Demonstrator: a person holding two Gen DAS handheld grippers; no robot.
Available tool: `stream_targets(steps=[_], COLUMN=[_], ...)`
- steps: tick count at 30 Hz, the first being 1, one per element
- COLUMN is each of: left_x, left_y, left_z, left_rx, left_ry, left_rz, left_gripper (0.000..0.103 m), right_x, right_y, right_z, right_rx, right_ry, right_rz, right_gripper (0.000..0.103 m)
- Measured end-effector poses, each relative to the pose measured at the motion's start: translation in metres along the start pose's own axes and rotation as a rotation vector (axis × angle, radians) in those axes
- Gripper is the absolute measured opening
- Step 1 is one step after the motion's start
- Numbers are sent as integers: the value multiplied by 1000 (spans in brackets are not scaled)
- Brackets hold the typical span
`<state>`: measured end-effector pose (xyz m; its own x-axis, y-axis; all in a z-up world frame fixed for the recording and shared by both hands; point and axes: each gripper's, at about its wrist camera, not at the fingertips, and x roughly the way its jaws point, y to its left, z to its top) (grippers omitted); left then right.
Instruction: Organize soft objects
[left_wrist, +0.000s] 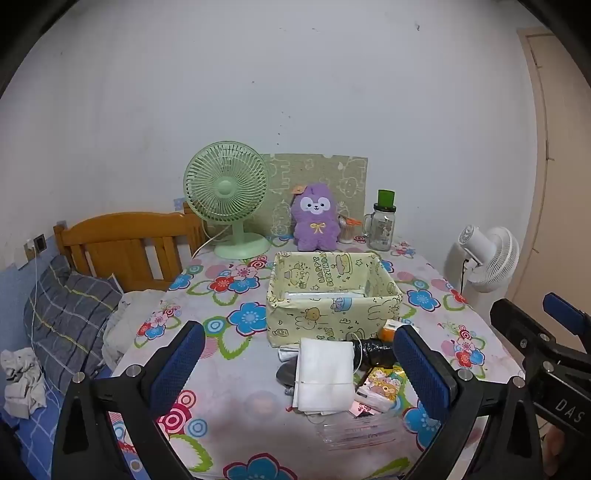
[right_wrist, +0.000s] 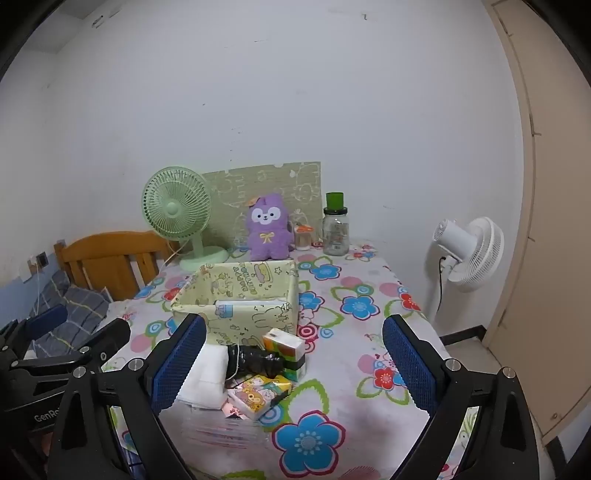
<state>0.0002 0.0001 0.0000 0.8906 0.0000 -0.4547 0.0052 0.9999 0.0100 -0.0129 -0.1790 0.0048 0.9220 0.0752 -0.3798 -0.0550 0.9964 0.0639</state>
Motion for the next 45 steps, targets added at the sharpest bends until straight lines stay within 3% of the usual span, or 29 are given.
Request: stream_targets(steps=[8, 45], left_x=[-1, 10], left_y=[-1, -1], left_z=[3, -4], left_rx=[-18, -35], left_ry=[-31, -32], left_rz=[-12, -50], left_gripper=[100, 100], right_x=[7, 12], right_y=[-2, 0], right_z=[2, 2], right_rx=[-17, -15], right_ry=[15, 11], right_rz=[-21, -76], right_gripper=[98, 98])
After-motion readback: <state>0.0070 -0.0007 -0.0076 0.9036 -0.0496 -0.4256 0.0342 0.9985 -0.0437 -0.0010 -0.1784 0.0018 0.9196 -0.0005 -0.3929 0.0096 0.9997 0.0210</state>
